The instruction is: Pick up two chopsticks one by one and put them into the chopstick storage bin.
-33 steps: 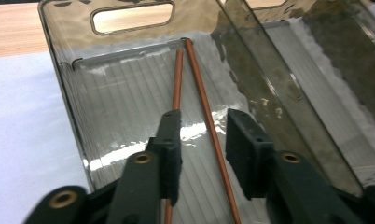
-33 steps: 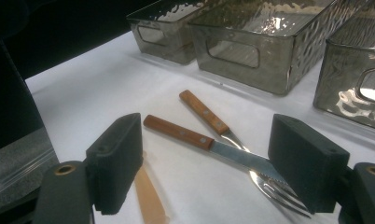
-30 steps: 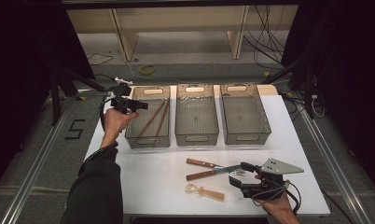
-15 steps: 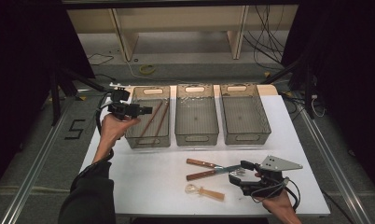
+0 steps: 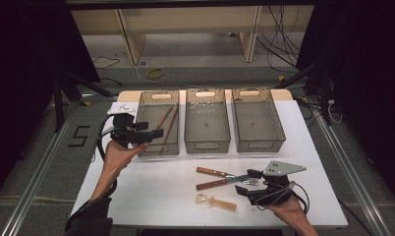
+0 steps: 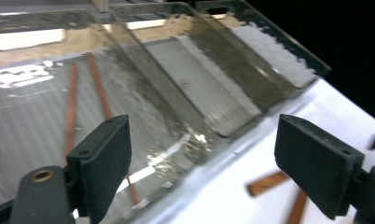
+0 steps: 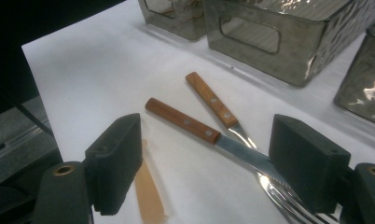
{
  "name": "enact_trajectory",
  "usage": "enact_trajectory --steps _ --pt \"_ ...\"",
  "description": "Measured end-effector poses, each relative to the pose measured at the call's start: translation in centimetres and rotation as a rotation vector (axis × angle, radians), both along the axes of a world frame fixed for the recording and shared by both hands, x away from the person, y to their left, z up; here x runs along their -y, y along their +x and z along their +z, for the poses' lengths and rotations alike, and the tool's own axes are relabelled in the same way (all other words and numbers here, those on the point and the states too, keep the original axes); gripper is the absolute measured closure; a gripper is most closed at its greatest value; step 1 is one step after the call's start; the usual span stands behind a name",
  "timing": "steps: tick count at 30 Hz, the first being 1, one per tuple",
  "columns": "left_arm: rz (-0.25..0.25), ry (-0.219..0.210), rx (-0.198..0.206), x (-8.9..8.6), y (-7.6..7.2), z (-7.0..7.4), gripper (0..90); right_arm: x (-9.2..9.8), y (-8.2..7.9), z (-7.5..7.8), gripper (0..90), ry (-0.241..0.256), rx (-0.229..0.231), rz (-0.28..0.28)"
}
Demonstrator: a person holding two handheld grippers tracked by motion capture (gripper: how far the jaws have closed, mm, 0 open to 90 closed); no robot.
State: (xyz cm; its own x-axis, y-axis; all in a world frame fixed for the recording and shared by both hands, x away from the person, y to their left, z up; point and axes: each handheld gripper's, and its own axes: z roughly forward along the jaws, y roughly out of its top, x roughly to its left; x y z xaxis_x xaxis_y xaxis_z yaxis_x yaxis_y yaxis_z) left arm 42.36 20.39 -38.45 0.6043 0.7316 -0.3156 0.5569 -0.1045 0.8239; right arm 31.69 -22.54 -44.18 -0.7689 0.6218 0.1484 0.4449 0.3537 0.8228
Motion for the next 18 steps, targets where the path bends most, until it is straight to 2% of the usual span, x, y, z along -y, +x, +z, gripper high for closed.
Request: enact_trajectory --steps 3,6,9,11,13,18 --pt "-0.023 0.003 0.015 0.6 -1.4 -0.5 15.8 -0.6 0.4 0.0 26.5 -0.022 -0.007 0.022" --pt "-0.042 -0.037 0.022 0.8 -2.7 -1.5 15.8 -1.0 0.5 0.0 26.5 -0.037 -0.009 0.035" --pt "-0.043 -0.044 0.035 1.0 -4.1 -2.6 15.7 -1.8 0.8 0.0 26.4 -0.06 -0.02 0.058" --pt "-0.043 -0.032 0.041 1.1 -4.9 -3.1 15.7 -2.0 0.9 0.0 26.4 -0.069 -0.017 0.066" --pt "-0.048 -0.04 0.045 1.3 -5.7 -3.6 15.7 -2.4 1.0 -0.1 26.4 -0.084 -0.021 0.077" --pt "-0.05 -0.001 0.066 1.9 -7.2 -4.4 15.8 -3.2 1.3 -0.2 26.4 -0.115 -0.026 0.11"
